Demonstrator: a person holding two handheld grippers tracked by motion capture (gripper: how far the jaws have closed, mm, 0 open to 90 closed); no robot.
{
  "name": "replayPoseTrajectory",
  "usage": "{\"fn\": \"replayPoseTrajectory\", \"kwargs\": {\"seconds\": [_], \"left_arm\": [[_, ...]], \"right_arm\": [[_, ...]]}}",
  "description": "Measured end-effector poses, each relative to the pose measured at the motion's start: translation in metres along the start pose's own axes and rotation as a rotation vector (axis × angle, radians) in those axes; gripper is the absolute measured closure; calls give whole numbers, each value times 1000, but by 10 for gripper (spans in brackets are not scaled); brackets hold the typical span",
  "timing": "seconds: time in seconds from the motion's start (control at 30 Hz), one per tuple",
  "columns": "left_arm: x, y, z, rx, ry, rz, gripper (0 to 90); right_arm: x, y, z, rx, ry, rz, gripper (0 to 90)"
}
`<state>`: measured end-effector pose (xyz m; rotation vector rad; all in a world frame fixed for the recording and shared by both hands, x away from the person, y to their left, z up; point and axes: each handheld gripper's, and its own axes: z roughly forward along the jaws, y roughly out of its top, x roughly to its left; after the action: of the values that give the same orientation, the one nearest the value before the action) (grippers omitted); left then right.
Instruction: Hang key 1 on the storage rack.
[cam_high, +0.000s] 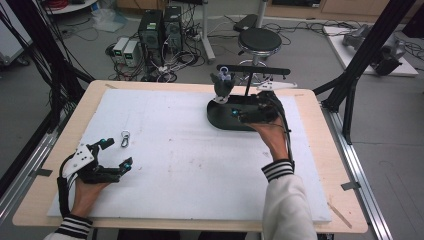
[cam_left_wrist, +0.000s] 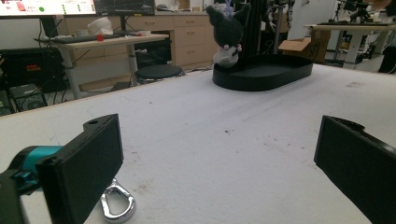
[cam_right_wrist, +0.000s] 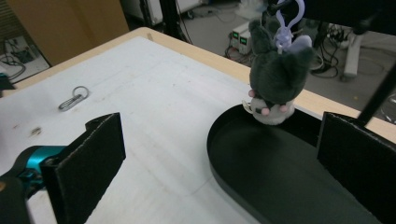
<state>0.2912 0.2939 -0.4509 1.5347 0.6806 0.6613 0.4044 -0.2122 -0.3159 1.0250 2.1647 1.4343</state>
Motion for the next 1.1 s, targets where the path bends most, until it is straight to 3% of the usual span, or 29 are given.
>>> {"fn": "replayPoseTrajectory", "kwargs": {"seconds": [0.2, 0.33, 0.67, 0.8, 0.93, 1.1], "left_arm": [[-1, 0, 0, 2, 2, 4, 17], [0, 0, 0, 2, 0, 4, 17], [-1, 0, 0, 5, 0, 5, 17], [-1, 0, 0, 5, 0, 4, 17], [-1, 0, 0, 3, -1, 5, 17], [-1, 0, 0, 3, 2, 4, 17]], "right_arm": [[1, -24, -32, -74, -6, -19, 7], [3, -38, -44, -113, 21, -57, 7], [15, -55, -50, -121, 48, -133, 7], [17, -61, -53, -140, 52, -128, 7], [17, -67, -53, -106, 55, -119, 7], [20, -65, -57, -145, 61, -136, 7]]}}
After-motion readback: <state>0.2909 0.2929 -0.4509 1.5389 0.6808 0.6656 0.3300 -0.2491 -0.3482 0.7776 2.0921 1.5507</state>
